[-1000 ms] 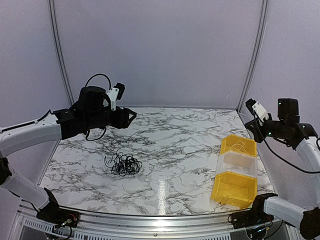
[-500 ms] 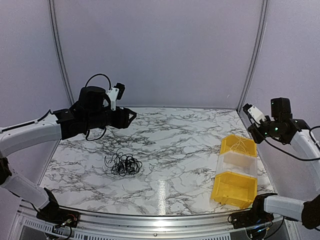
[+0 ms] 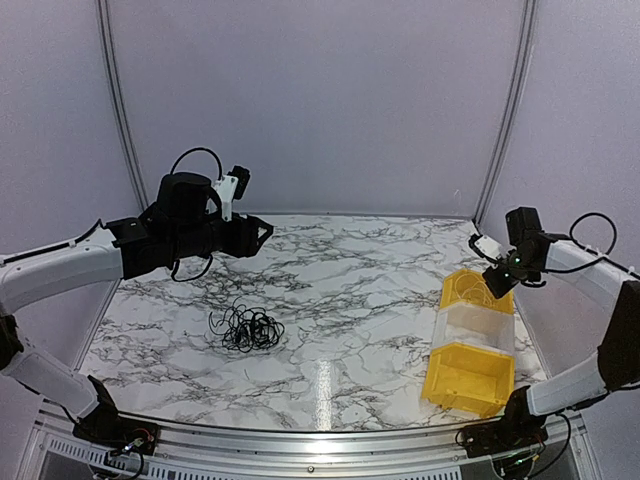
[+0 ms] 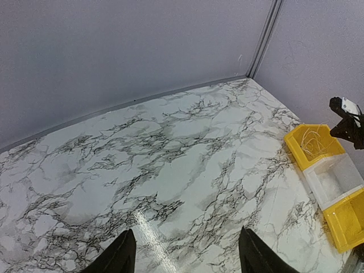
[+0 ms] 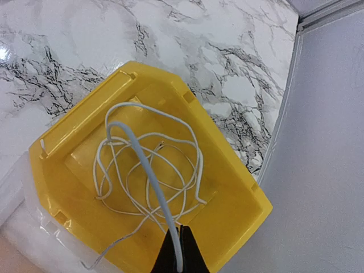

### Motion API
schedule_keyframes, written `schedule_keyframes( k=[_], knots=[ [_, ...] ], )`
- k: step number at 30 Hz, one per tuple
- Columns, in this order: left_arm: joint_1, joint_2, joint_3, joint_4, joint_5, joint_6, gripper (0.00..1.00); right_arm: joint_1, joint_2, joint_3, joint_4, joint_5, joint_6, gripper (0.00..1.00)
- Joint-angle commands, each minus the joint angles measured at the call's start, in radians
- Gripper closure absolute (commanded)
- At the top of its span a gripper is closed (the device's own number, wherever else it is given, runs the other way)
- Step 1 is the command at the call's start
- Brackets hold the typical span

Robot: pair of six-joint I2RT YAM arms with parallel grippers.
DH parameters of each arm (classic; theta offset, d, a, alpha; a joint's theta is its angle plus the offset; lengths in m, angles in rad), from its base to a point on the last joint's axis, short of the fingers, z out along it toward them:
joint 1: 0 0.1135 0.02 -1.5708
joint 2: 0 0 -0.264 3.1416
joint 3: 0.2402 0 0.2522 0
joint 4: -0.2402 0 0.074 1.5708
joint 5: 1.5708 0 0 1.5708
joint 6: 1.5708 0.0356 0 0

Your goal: Untangle the cables

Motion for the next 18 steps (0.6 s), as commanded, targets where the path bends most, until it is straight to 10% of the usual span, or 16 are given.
schedule_keyframes(
  k=[1,18],
  knots=[
    [0.003,-0.006,-0.003,0.03,0.007,-0.002,0.36,-0.007,0.062,0.015,0.079,0.054,0.012,1.0],
    [0.003,-0.003,-0.003,0.031,0.014,-0.003,0.36,-0.009,0.241,0.003,0.101,0.043,-0.032,1.0]
  ],
)
